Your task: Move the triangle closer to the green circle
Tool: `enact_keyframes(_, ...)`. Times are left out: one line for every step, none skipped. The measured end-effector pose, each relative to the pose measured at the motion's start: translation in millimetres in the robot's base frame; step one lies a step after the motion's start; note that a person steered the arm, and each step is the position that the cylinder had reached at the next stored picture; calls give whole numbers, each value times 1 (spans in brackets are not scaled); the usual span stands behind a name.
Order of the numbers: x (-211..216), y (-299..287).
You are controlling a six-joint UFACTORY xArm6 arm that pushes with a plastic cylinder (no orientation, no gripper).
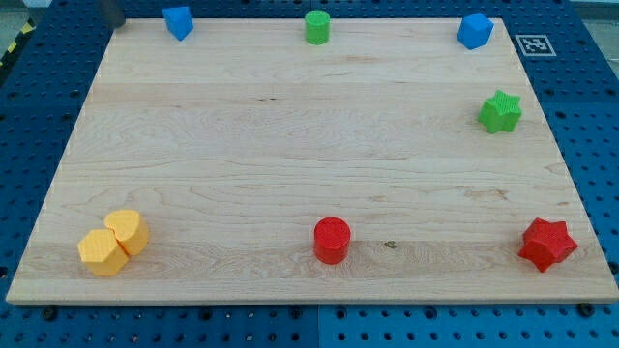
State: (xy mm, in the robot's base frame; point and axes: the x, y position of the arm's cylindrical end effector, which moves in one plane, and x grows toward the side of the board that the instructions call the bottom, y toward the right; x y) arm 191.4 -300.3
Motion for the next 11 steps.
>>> enact_keyframes(0,3)
enact_keyframes(0,30)
enact_keyframes(0,78)
enact_keyframes(3,105)
enact_keyframes(17,105)
enact_keyframes(19,135)
enact_keyframes(19,158)
enact_keyframes(20,168)
enact_keyframes(17,168)
enact_keyframes(17,168)
enact_keyframes(23,179)
